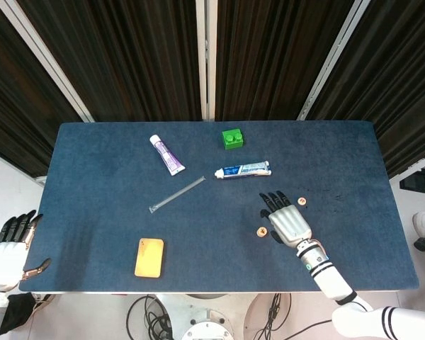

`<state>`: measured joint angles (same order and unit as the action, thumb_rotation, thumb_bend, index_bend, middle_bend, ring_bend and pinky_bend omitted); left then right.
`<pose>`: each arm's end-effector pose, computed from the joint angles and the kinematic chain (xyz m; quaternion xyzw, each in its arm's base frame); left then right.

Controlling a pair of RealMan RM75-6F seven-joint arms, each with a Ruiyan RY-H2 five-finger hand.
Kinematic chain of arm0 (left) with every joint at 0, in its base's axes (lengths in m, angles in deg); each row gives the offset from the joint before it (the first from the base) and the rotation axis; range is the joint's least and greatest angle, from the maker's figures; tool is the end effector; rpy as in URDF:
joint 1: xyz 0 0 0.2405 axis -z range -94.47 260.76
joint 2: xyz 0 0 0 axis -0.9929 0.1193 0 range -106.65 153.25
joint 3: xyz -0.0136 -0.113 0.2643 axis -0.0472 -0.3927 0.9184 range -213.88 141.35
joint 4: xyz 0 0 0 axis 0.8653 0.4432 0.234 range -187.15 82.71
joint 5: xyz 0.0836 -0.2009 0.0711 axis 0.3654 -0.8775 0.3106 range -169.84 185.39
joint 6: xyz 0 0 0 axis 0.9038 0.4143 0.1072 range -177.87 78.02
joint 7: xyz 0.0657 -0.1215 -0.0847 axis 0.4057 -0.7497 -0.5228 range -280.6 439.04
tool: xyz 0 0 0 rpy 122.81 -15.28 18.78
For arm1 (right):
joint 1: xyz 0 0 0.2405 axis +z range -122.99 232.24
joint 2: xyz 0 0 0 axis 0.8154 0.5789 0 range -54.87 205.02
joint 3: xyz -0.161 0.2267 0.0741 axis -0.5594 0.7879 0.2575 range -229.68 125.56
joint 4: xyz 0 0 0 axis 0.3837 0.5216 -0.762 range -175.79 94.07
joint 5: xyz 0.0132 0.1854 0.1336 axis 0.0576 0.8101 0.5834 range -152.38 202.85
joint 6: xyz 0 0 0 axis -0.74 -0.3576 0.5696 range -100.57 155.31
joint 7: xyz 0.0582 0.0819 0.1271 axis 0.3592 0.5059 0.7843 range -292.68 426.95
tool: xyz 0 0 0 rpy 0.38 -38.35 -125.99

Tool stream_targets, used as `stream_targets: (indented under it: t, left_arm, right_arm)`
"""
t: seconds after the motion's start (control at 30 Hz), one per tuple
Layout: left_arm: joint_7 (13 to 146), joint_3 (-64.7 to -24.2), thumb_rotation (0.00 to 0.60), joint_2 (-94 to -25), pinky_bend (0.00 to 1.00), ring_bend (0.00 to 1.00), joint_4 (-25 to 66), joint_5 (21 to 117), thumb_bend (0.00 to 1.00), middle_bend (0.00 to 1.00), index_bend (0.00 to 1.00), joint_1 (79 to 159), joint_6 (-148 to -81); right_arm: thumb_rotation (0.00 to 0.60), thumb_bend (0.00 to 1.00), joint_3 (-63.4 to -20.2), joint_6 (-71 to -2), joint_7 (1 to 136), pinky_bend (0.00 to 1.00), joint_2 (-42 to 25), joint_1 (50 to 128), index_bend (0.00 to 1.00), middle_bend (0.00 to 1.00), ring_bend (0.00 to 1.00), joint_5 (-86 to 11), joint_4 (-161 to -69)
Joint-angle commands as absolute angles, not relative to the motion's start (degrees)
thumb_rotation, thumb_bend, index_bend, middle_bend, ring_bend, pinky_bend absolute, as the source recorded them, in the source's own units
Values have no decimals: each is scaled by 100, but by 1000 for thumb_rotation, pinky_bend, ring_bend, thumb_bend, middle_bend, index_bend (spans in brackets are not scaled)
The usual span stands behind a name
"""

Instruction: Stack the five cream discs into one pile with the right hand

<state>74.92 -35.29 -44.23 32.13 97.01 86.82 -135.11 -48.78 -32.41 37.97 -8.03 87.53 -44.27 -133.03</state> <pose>-0.3723 0.1816 0.1351 -0.6183 -0.3993 -0.3708 0.5664 -0.2206 -0.3201 -0.0223 0.7777 -0.3319 0.2992 0.4421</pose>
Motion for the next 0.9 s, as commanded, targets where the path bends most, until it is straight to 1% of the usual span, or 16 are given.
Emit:
stream_targets:
  t: [0.03, 0.17, 0.37, 0.63, 0.73, 0.9]
  left_arm:
    - [7511, -3529, 600, -4424, 0, 0, 3227, 9711, 188, 0, 0, 8694, -13498]
    - [7584, -3525, 600, -4427, 0, 0, 3271, 9719, 188, 0, 0, 8716, -13464]
    - [7711, -3528, 600, -4408, 0, 0, 3362, 9689, 188, 0, 0, 8735, -13415]
    - [7808, -3533, 600, -4372, 0, 0, 3443, 9621, 188, 0, 0, 8741, -13360]
    - [7795, -3542, 600, -4379, 0, 0, 3434, 9639, 188, 0, 0, 8751, -13372]
    - [7752, -3543, 600, -4397, 0, 0, 3394, 9656, 188, 0, 0, 8764, -13370]
  right_arm:
    - [600, 245, -4769, -3296, 3981, 0, -669, 8671, 340, 21, 0, -4270, -13132]
    - [600, 246, -4701, -3153, 4187, 0, -711, 8652, 318, 18, 0, -4012, -12751]
    - [600, 247, -4746, -3057, 4249, 0, -1086, 8656, 312, 17, 0, -3963, -12020]
    - [600, 247, -4719, -2903, 4382, 0, -1329, 8685, 313, 21, 0, -3931, -11650]
    - [600, 249, -4708, -2892, 4381, 0, -1363, 8694, 327, 23, 0, -3940, -11624]
    - [600, 270, -4678, -2901, 4289, 0, -1424, 8687, 388, 31, 0, -3863, -11590]
